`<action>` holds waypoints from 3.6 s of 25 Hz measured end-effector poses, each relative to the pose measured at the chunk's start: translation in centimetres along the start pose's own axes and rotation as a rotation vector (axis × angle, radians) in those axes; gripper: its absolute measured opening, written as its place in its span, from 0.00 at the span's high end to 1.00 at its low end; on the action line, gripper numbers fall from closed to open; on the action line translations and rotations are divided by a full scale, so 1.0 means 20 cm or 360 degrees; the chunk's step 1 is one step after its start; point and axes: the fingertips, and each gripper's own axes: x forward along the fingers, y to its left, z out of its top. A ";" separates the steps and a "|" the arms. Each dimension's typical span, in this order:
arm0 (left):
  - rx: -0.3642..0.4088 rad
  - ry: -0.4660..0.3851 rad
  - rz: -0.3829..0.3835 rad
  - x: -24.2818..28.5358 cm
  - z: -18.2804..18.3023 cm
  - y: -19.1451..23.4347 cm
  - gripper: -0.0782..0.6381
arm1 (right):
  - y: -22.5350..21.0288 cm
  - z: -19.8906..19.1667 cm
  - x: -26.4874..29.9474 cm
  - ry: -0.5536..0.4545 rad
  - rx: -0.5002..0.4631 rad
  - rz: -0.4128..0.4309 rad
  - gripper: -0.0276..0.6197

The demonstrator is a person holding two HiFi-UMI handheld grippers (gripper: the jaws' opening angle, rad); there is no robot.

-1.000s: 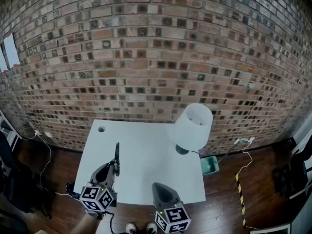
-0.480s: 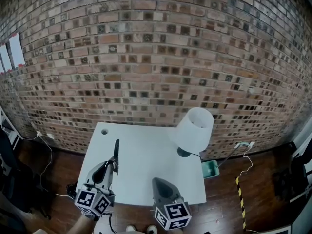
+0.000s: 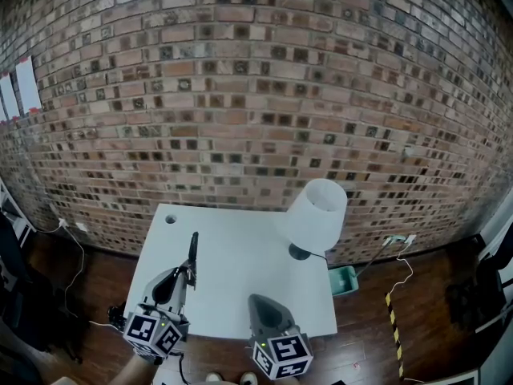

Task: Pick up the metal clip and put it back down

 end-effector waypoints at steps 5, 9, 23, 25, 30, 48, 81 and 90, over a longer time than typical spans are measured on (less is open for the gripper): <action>0.0019 0.0012 -0.0004 0.00 -0.02 -0.01 0.85 | 0.00 -0.01 -0.02 -0.0001 0.0001 -0.0008 0.98; 0.0018 0.0023 -0.0003 0.00 -0.03 -0.02 0.85 | -0.01 -0.02 -0.03 0.0004 0.0006 -0.0013 0.98; -0.0754 0.0288 0.0064 0.14 -0.43 0.02 0.85 | -0.09 -0.05 -0.09 0.0036 0.0030 -0.0086 0.98; -0.0872 0.0340 0.0059 0.18 -0.55 0.02 0.85 | -0.12 -0.06 -0.10 0.0049 0.0034 -0.0105 0.98; -0.1227 0.0495 0.0019 0.27 -0.91 -0.02 0.85 | -0.18 -0.11 -0.12 0.0088 0.0052 -0.0144 0.98; -0.1810 0.0755 0.0448 0.33 -1.76 0.17 0.85 | -0.37 -0.25 -0.10 0.0254 0.0078 -0.0241 0.98; 0.0184 0.0887 0.0192 0.26 -1.19 0.22 0.86 | -0.34 -0.21 0.01 0.0187 0.0091 -0.0167 0.98; 0.0463 0.0335 -0.0009 0.17 -0.31 0.08 0.87 | -0.23 -0.04 0.10 0.0078 -0.0012 -0.0081 0.98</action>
